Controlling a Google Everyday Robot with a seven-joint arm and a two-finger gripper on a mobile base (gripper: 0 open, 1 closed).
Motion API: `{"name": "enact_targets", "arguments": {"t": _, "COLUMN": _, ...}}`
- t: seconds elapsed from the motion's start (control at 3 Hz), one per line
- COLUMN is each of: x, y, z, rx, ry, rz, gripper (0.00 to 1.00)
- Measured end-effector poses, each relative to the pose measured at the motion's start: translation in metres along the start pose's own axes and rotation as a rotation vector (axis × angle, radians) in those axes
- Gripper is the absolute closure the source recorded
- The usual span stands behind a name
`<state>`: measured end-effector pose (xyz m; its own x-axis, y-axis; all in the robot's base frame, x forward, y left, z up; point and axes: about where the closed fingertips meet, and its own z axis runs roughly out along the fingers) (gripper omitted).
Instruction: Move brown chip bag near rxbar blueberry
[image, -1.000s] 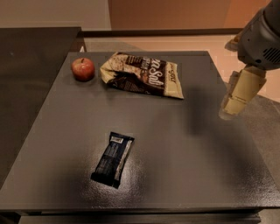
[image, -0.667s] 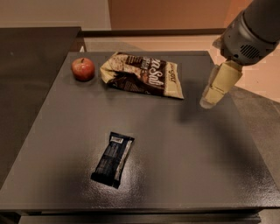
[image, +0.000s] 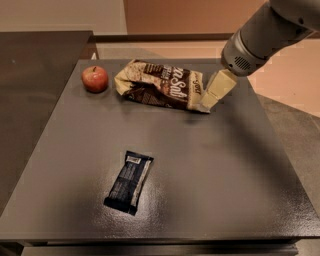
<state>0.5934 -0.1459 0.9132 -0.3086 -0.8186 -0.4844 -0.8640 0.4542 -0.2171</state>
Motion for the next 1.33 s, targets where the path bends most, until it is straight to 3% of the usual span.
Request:
{"name": "enact_targets", "arguments": {"t": 0.67, "x": -0.013, "y": -0.006, "z": 0.063, "rx": 0.005, "ry": -0.025, "rz": 0.107, "gripper": 0.00}}
{"name": "enact_targets", "arguments": {"t": 1.33, "x": -0.020, "y": 0.008, "z": 0.098, "rx": -0.051, "ry": -0.012, "rz": 0.170, "gripper": 0.00}}
